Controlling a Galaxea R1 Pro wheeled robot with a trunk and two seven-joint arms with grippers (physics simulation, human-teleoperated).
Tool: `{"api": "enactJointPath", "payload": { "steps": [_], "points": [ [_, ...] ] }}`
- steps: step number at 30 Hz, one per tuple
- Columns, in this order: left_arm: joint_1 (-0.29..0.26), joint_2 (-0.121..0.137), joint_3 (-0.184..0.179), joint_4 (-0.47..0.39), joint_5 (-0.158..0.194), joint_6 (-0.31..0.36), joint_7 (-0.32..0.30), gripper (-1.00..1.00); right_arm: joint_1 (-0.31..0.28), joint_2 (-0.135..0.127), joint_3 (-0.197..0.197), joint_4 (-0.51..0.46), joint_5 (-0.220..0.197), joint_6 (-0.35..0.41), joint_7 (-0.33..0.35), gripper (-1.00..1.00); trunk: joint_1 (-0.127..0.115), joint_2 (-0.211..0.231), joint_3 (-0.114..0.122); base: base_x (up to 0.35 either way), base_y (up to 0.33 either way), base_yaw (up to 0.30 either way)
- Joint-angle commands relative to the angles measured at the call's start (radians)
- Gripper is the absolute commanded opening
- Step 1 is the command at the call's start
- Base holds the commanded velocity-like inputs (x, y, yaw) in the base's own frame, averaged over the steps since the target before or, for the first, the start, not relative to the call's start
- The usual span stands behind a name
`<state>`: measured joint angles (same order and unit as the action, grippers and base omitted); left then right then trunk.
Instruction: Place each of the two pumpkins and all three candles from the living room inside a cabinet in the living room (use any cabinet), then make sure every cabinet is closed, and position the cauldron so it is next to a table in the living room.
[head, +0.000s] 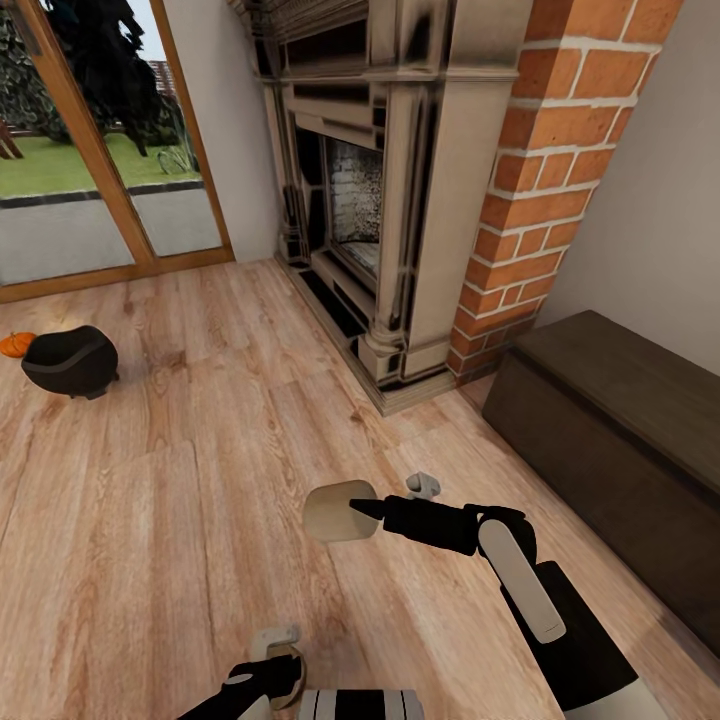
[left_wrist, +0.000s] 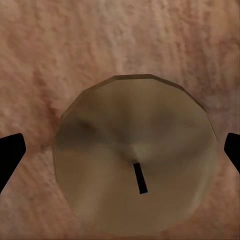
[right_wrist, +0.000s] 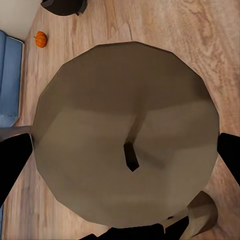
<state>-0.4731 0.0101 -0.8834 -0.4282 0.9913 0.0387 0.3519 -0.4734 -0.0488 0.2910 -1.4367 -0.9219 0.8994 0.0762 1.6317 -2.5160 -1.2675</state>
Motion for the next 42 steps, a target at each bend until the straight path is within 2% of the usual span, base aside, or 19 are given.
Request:
{"api": "enactJointPath", "payload": {
  "steps": [1, 5, 10, 24, 27, 42],
  "points": [
    [-0.001, 0.001, -0.006, -0.003, 0.003, 0.004, 0.008, 1.00, -0.001, 0.000, 0.000, 0.000, 0.008, 0.003, 0.008, -1.00, 0.000, 0.000, -0.001, 0.000, 0.000, 0.000],
    [-0.001, 0.001, -0.006, -0.003, 0.003, 0.004, 0.008, 1.00, -0.001, 0.000, 0.000, 0.000, 0.008, 0.003, 0.008, -1.00, 0.000, 0.000, -0.001, 0.000, 0.000, 0.000],
    [-0.001, 0.001, -0.006, -0.003, 0.003, 0.003, 0.007, 1.00, -0.001, 0.000, 0.000, 0.001, 0.007, 0.002, 0.008, -1.00, 0.002, -0.001, -0.020, 0.000, 0.000, 0.000],
    [-0.001, 0.001, -0.006, -0.003, 0.003, 0.003, 0.008, 1.00, -0.001, 0.000, 0.000, 0.000, 0.008, 0.002, 0.008, -1.00, 0.002, -0.001, -0.020, 0.000, 0.000, 0.000],
    [-0.001, 0.001, -0.006, -0.003, 0.003, 0.003, 0.008, 1.00, -0.001, 0.001, 0.000, 0.000, 0.008, 0.002, 0.008, -1.00, 0.003, -0.002, -0.032, 0.000, 0.000, 0.000],
    [0.001, 0.002, -0.006, -0.003, 0.003, 0.003, -0.006, 1.00, -0.001, 0.001, 0.000, 0.001, 0.008, 0.002, 0.008, -1.00, 0.003, -0.002, -0.032, 0.000, 0.000, 0.000]
  ]
}}
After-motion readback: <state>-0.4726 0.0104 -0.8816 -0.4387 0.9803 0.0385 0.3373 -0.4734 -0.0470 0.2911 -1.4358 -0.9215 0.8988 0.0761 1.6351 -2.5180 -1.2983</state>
